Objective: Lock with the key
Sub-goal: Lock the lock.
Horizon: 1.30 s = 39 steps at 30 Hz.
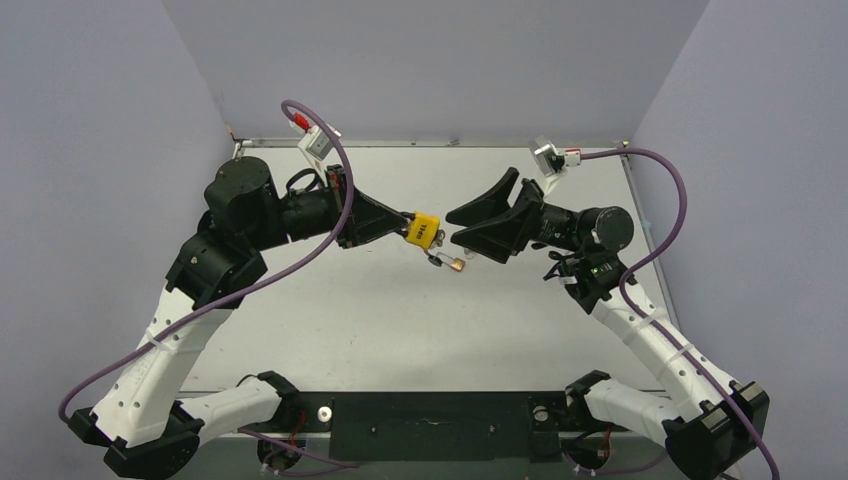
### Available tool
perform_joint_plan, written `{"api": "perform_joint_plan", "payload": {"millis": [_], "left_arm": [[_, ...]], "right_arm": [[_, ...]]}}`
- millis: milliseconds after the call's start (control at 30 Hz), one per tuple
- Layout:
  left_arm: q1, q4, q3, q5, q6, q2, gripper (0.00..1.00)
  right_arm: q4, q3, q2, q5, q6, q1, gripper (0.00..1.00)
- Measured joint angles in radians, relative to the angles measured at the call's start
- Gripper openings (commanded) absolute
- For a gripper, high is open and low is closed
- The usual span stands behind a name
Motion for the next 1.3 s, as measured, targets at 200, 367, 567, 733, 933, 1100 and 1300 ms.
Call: {"api": "perform_joint_plan", "payload": {"millis": [200,367,567,733,933,1100,1300], "left_arm": [[0.011,0.025,0.003,0.026,-0.029,-0.001,0.00],[0.014,0.033,0.016,0.042,-0.043,-0.003,0.00],[0.020,0.037,0.016,0.049,-0.047,-0.006,0.00],[0.026,0.039,0.016,0.053,-0.047,-0.006,0.00],[0.035,0.043,0.016,0.053,-0.046,-0.006,0.00],[0.047,0.044,0.016,0.057,-0.046,-0.006,0.00],[0.069,0.044,0.006,0.072,-0.047,-0.008,0.00]], "right_arm": [[-0.057,0.000,0.000,0.000,-0.050,0.045,0.43],[-0.093,0.002,0.001,0.003,-0.078,0.052,0.35],[-0.123,0.006,0.013,0.010,-0.101,0.072,0.31],[-0.139,0.013,0.014,0.020,-0.111,0.083,0.24],[-0.166,0.021,0.014,0.031,-0.133,0.084,0.00],[-0.174,0.028,0.014,0.035,-0.138,0.084,0.00],[-0.189,0.028,0.014,0.047,-0.154,0.085,0.00]]}}
